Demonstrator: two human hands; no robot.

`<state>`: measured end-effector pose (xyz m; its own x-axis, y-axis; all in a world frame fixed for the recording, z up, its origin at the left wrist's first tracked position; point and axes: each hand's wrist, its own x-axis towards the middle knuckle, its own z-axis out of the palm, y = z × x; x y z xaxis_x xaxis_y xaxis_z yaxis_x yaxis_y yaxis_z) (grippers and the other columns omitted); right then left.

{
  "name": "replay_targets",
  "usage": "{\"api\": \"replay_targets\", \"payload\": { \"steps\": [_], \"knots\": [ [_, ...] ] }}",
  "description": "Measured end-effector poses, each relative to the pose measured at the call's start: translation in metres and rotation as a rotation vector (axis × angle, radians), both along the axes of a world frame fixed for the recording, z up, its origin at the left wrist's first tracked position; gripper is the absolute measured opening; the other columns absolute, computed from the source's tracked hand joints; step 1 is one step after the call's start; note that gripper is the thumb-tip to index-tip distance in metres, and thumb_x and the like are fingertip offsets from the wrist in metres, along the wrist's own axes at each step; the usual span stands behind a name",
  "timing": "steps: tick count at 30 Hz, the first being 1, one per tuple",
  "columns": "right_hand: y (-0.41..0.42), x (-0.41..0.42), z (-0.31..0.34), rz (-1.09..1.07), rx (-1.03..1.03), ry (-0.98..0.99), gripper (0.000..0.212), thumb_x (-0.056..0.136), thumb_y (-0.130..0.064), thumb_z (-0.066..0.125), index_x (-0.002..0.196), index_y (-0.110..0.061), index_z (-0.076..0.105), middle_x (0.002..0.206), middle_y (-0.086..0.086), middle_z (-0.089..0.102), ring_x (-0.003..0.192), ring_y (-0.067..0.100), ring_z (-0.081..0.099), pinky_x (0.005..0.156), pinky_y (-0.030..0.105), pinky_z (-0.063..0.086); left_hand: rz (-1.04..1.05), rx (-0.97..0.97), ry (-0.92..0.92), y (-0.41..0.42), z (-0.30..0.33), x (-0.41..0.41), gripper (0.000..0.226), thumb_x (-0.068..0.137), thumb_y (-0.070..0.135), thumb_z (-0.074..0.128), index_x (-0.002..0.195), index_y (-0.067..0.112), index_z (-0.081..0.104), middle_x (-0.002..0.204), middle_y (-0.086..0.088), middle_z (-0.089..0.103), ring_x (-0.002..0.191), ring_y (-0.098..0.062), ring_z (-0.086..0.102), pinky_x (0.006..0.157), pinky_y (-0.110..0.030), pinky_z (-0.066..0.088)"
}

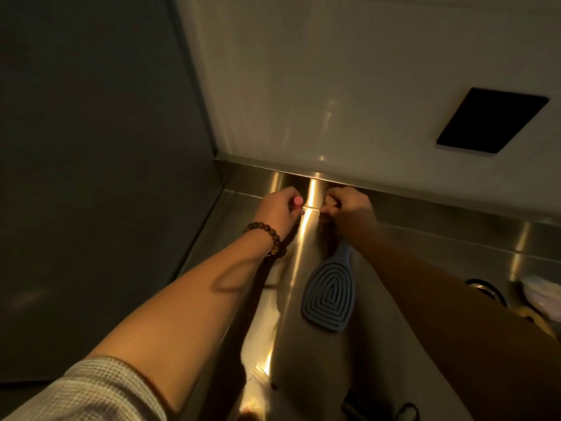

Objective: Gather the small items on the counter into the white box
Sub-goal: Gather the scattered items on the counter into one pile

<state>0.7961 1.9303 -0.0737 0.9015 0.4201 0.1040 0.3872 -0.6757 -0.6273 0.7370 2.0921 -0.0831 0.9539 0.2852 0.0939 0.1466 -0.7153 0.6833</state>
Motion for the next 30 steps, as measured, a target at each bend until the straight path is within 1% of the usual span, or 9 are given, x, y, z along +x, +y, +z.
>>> {"api": "replay_targets", "payload": {
  "steps": [4, 7, 9, 13, 15, 18, 21, 25, 30],
  "knots": [
    [0.001, 0.000, -0.011, 0.035, -0.019, -0.169, 0.028, 0.090, -0.009, 0.060, 0.115, 0.002, 0.065, 0.109, 0.022, 0.065, 0.101, 0.032, 0.061, 0.089, 0.027, 0.041, -0.004, -0.033, -0.008, 0.000, -0.010, 0.005, 0.014, 0.081, 0.021, 0.068, 0.092, 0.024, 0.061, 0.086, 0.005, 0.063, 0.083, -0.017, 0.060, 0.071, -0.028, 0.047],
    [0.002, 0.001, -0.011, 0.017, 0.037, -0.128, 0.027, 0.093, -0.010, 0.056, 0.119, -0.002, 0.062, 0.111, 0.019, 0.066, 0.096, 0.023, 0.063, 0.084, 0.016, 0.042, -0.003, -0.032, -0.002, 0.001, -0.015, 0.004, 0.015, 0.082, 0.025, 0.067, 0.095, 0.023, 0.059, 0.087, 0.006, 0.062, 0.085, -0.017, 0.061, 0.068, -0.023, 0.043],
    [0.000, -0.003, -0.010, 0.013, 0.083, -0.074, 0.030, 0.092, -0.014, 0.059, 0.122, -0.007, 0.057, 0.107, 0.014, 0.065, 0.086, 0.013, 0.063, 0.075, 0.010, 0.044, -0.001, -0.030, 0.040, 0.002, -0.017, 0.003, 0.033, 0.081, 0.029, 0.069, 0.110, 0.021, 0.057, 0.103, -0.001, 0.064, 0.097, -0.021, 0.061, 0.077, -0.026, 0.045],
    [-0.023, -0.014, -0.014, -0.131, 0.053, -0.040, 0.053, 0.083, -0.027, 0.071, 0.127, -0.010, 0.048, 0.115, 0.013, 0.058, 0.102, 0.024, 0.058, 0.084, 0.036, 0.051, 0.119, -0.016, 0.068, -0.003, -0.015, -0.022, 0.090, 0.072, 0.048, 0.073, 0.143, 0.020, 0.025, 0.144, -0.009, 0.034, 0.128, -0.025, 0.038, 0.101, -0.037, 0.036],
    [-0.040, -0.020, -0.018, -0.143, -0.050, -0.069, 0.042, 0.088, -0.022, 0.063, 0.126, -0.010, 0.050, 0.119, 0.014, 0.055, 0.109, 0.027, 0.055, 0.086, 0.035, 0.047, 0.142, 0.120, -0.021, -0.018, -0.015, -0.049, 0.088, 0.071, 0.055, 0.068, 0.142, 0.022, 0.026, 0.141, -0.009, 0.035, 0.126, -0.026, 0.036, 0.100, -0.041, 0.037],
    [-0.058, -0.032, -0.024, 0.064, -0.292, -0.095, 0.044, 0.090, -0.012, 0.058, 0.133, -0.012, 0.051, 0.136, 0.015, 0.049, 0.124, 0.033, 0.047, 0.100, 0.039, 0.041, -0.081, 0.226, -0.100, -0.051, -0.022, -0.094, 0.083, 0.070, 0.060, 0.061, 0.138, 0.022, 0.033, 0.134, -0.007, 0.044, 0.121, -0.025, 0.041, 0.097, -0.040, 0.037],
    [-0.066, -0.046, -0.023, 0.144, -0.275, -0.029, 0.047, 0.092, -0.020, 0.058, 0.139, -0.019, 0.048, 0.151, 0.011, 0.038, 0.139, 0.029, 0.035, 0.111, 0.037, 0.030, -0.345, 0.305, -0.035, -0.077, -0.031, -0.115, 0.083, 0.073, 0.060, 0.062, 0.141, 0.018, 0.036, 0.140, -0.011, 0.043, 0.127, -0.030, 0.041, 0.105, -0.040, 0.031],
    [-0.075, -0.052, -0.025, 0.243, -0.575, -0.123, 0.050, 0.095, -0.023, 0.052, 0.144, -0.026, 0.040, 0.160, 0.005, 0.016, 0.148, 0.025, 0.011, 0.117, 0.046, 0.019, -0.415, 0.409, 0.001, -0.087, -0.019, -0.114, 0.085, 0.075, 0.068, 0.055, 0.141, 0.017, 0.039, 0.139, -0.008, 0.044, 0.122, -0.026, 0.044, 0.102, -0.036, 0.035],
    [-0.092, -0.047, -0.017, 0.194, -0.755, 0.012, 0.057, 0.097, -0.034, 0.044, 0.150, -0.023, 0.025, 0.162, 0.002, 0.009, 0.149, 0.020, 0.003, 0.118, 0.043, 0.008, -0.555, 0.500, -0.073, -0.100, -0.008, -0.121, 0.083, 0.073, 0.061, 0.062, 0.137, 0.012, 0.044, 0.138, -0.009, 0.045, 0.119, -0.027, 0.046, 0.099, -0.035, 0.039]
  ]
}}
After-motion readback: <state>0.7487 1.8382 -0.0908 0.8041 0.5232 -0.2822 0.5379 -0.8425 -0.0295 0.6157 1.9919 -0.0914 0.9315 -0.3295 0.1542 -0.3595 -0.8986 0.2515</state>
